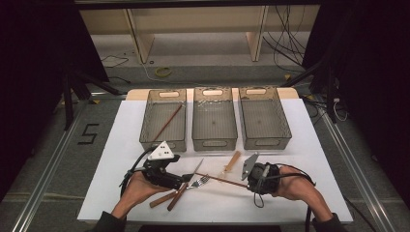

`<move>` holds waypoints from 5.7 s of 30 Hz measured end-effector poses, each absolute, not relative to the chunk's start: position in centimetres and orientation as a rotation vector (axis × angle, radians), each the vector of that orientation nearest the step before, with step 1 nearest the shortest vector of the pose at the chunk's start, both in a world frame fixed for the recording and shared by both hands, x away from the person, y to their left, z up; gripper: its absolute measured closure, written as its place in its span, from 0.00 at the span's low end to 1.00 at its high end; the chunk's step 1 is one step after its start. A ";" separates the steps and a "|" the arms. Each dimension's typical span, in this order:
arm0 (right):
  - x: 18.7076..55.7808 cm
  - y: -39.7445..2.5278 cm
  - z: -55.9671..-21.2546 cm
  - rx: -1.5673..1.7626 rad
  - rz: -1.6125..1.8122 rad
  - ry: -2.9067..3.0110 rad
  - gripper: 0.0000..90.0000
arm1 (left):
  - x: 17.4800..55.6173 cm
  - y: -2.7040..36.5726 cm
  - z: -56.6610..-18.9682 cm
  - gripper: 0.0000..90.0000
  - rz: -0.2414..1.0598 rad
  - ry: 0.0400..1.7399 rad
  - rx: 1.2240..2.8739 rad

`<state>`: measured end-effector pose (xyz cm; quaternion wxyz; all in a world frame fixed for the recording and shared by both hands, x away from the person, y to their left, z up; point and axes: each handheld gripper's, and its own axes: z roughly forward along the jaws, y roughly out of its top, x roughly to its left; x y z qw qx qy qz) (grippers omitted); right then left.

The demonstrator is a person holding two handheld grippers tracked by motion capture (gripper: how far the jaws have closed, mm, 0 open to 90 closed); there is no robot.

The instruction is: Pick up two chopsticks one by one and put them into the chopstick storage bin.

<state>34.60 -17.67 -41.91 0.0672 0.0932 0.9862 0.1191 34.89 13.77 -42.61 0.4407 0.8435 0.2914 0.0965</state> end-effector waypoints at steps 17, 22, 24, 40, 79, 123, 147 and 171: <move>34.8 -13.9 -41.6 0.144 0.348 2.983 0.94 | 34.8 10.1 -42.6 0.25 0.171 0.541 2.326; 34.3 -13.1 -41.4 0.141 0.345 2.989 0.94 | 34.6 8.9 -42.9 0.30 0.164 0.488 2.383; 34.3 -12.9 -41.4 0.092 0.356 2.982 0.94 | 34.6 8.6 -43.0 0.33 0.149 0.467 2.402; 33.4 -11.9 -41.4 0.040 0.335 2.996 0.94 | 34.1 7.3 -44.1 0.61 0.111 0.364 2.529; 34.8 -13.9 -39.7 0.233 0.596 2.926 0.72 | 35.0 9.3 -43.8 0.94 0.036 0.429 2.515; 34.7 -18.9 -42.4 0.596 0.763 2.872 0.47 | 47.2 19.7 -39.2 0.94 0.302 1.068 2.142; 34.6 -19.4 -42.8 0.666 0.749 2.865 0.34 | 51.9 21.4 -41.7 0.94 0.322 1.311 2.065; 34.6 -19.8 -42.6 0.669 0.757 2.856 0.33 | 51.6 20.5 -42.2 0.45 0.290 1.333 2.005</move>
